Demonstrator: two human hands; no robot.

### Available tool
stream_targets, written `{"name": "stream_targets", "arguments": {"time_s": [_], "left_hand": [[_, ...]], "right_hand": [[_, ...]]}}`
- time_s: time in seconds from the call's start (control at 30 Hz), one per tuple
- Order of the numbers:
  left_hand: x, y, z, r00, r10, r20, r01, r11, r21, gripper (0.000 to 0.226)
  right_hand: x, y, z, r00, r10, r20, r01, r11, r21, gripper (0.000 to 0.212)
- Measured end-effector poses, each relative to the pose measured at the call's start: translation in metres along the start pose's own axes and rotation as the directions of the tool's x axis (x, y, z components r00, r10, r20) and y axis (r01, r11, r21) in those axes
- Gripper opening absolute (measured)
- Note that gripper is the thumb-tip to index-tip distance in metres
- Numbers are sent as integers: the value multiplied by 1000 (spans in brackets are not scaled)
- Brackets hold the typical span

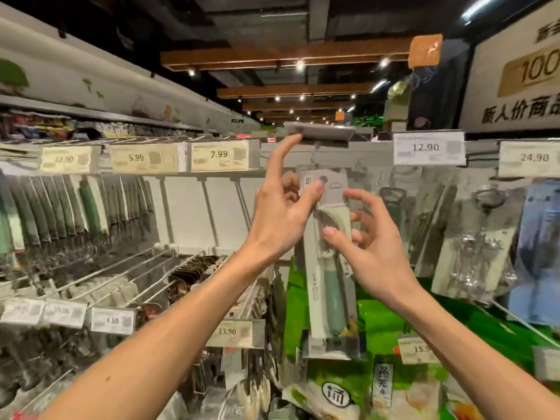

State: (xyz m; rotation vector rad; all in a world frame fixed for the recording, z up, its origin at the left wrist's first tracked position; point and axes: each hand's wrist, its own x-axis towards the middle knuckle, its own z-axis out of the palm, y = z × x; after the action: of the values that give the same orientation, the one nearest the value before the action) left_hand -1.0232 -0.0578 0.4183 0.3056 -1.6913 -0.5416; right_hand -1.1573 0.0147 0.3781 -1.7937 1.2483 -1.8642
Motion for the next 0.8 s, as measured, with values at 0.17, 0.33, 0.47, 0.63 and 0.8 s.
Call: {"name": "stream_targets", "arguments": {"time_s": [0.17,0.33,0.47,0.63,0.8], "left_hand": [[19,-10,-3,998,56,3,-56,998,34,68],[30,-21,-6,994,107,-2,-107,988,107,67],[27,-24,-11,985,142,101,-160,967,197,73],[29,-38,-17,955,161,248,-230,931,282,101],[57,-57,-20,859,394,326,-461,873,160,108]], "right_hand": [[15,-5,9,999,-1,-52,-5,993,-121,55],[26,-9,17,996,-27,-90,7,975,-221,58],[31,-3,21,993,-6,-116,-26,960,-280,60],[42,6,25,990,26,-137,-78,919,-387,60],[57,19,36,983,75,-166,-137,904,-405,59]]}}
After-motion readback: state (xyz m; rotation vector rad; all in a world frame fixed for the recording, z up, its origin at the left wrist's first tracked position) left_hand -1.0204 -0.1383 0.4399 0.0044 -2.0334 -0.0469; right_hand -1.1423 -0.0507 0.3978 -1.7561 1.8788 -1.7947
